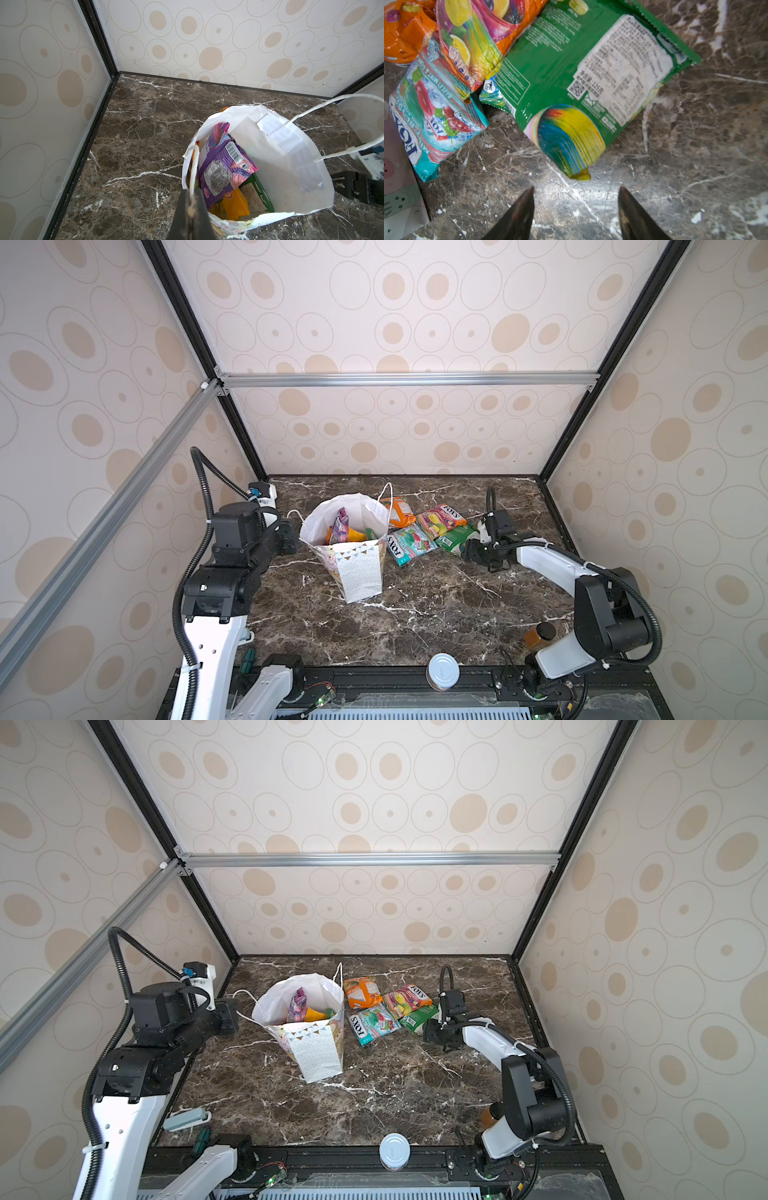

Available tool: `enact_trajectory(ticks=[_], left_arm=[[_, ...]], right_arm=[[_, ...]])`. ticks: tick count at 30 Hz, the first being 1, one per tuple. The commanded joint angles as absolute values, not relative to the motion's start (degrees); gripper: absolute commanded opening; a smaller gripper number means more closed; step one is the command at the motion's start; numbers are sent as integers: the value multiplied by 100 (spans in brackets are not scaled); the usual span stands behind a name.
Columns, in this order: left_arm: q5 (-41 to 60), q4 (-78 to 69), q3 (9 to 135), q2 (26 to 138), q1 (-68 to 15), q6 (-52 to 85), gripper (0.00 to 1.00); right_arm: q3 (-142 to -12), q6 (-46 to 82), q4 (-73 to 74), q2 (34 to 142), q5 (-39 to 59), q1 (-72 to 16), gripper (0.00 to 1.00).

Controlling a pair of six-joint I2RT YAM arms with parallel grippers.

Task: Place the snacks into the paper bag
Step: 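Lower the open right gripper toward the green chip packet's end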

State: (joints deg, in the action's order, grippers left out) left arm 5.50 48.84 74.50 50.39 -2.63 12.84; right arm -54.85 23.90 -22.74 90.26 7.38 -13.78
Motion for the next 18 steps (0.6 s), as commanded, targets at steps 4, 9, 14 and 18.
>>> enact_trajectory(ticks=[4,9,14,18], left_arm=[[491,4662,7515,4912,-262,1357,0],[459,4676,7550,4956,-263,1327,0],[466,4656,7549,4967,-259,1326,0],[433,4657,7541,4975,-256,1323,0]], right_arm=[[-5766,2281,-2400,9337,754,-1345,66],[-5847,2307,-2349,9530,824,-1345,66],[-5910,2325,-2347,9648,826,-1345,66],[-5854,2373,-2293,9684,809,-1345,66]])
